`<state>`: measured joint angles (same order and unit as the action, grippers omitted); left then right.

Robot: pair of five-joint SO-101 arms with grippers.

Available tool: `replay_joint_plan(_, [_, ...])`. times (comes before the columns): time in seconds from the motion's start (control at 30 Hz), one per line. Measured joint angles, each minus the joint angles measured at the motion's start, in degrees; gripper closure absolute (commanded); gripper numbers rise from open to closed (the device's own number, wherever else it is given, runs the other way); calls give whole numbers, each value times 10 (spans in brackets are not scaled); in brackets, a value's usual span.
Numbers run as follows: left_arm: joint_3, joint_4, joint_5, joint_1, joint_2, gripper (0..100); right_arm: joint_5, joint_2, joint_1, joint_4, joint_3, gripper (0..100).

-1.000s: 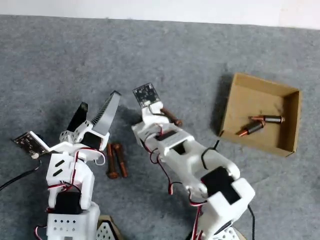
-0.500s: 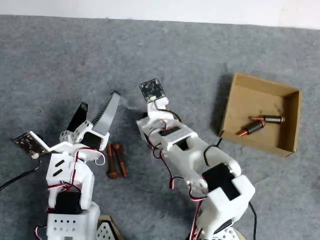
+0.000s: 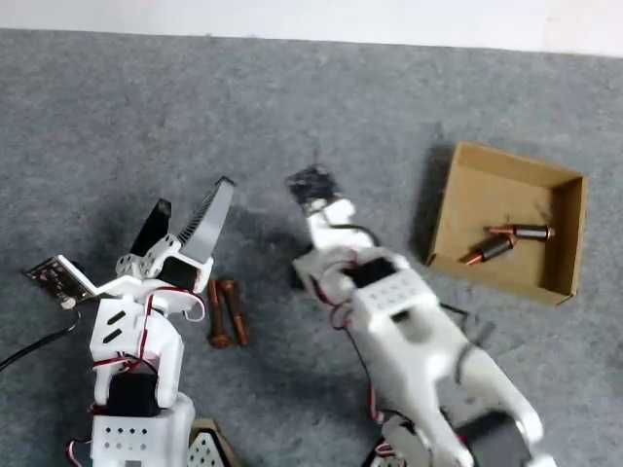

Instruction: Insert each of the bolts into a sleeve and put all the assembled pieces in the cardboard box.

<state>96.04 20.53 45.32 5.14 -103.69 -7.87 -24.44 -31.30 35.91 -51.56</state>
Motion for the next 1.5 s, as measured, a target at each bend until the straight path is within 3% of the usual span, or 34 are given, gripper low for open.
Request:
replay_joint_plan(0.1, [0, 0, 0, 0, 0, 551, -1, -75, 45, 67, -36, 994])
replay_joint_plan(0.23, [0, 0, 0, 0, 0, 551, -11, -160, 89, 80, -103, 994])
replay_joint_plan(0.47, [0, 0, 0, 0, 0, 551, -50, -169, 130, 120, -149, 988])
replay_joint_plan(0.57, [0, 0, 0, 0, 0, 551, -62, -125, 128, 120, -150, 981])
replay_joint_plan(0.77, [0, 0, 0, 0, 0, 551, -63, -40, 130, 120, -127, 861])
replay_joint_plan(1.5, [0, 0, 0, 0, 0, 551, -63, -16, 130, 17, -124, 860])
